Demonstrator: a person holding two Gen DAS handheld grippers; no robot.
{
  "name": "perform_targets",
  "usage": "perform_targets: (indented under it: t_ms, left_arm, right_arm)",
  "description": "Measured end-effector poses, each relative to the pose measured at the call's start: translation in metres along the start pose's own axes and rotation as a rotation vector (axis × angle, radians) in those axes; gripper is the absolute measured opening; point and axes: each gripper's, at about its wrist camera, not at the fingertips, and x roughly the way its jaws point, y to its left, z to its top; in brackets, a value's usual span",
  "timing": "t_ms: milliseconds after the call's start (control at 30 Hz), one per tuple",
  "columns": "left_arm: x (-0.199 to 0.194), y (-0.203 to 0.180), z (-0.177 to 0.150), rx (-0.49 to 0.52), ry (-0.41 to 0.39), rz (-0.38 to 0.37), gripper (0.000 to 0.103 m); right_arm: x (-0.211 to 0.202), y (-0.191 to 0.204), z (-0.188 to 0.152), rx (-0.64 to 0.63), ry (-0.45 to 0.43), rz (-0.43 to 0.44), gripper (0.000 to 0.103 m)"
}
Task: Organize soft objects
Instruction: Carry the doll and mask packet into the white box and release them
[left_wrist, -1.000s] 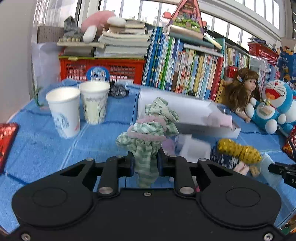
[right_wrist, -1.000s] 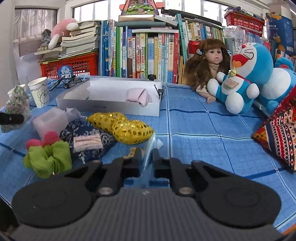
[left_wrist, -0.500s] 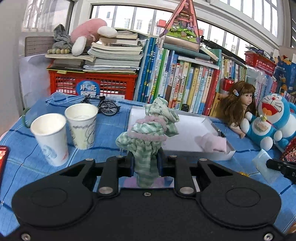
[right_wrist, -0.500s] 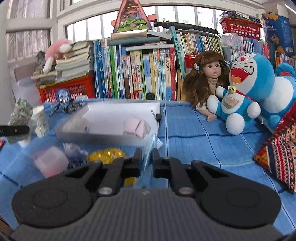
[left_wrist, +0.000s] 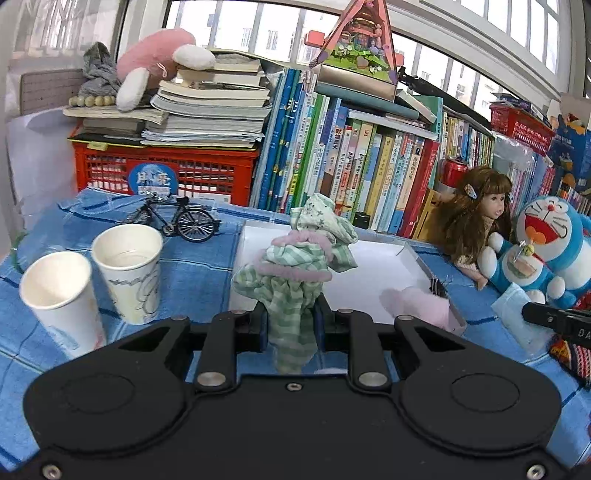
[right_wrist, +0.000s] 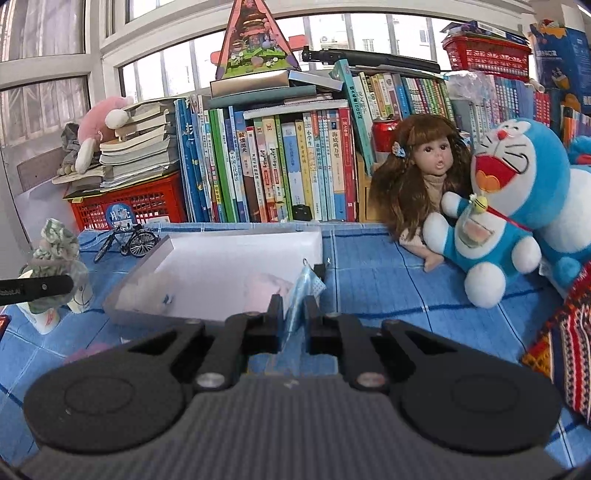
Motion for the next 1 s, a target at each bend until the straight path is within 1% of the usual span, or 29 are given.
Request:
perform_targets:
  t_ms: [167,333,467,633,733,867,1000]
  left_arm:
    - [0.015,-0.003,0.01,0.007,0.001,0.006,0.021]
    - [0.035,-0.007,0.019,0.015,0.023,0.006,0.021]
    - [0.055,-0.008,0.027,0.009,0.046,-0.013,0.021]
    - [0.081,-0.009,0.034,-0.005,0.06,-0.015,0.021]
    - [0.096,-0.014,0.037,0.018,0.063,-0.021,0.021]
    - [0.12,-0.021,0.04,0.039,0.099,-0.018,0.021]
    - [0.14,-0.027,0.042,0.075,0.104,-0.013,0.022]
  right_arm:
    - [0.016,0.005,0.013,-0.003,0.008,0.005,0.014]
    - [0.032,0.01,0.022,-0.003,0.021,0.001,0.014]
    - [0.047,0.012,0.031,0.004,0.027,0.016,0.014]
    - [0.07,0.014,0.044,0.026,0.041,0.04,0.014]
    - [0.086,0.016,0.05,0.034,0.049,0.049,0.014]
    - [0.105,0.021,0.055,0.028,0.054,0.047,0.014]
    - [0.126,0.025,0.058,0.038,0.078,0.036,0.014]
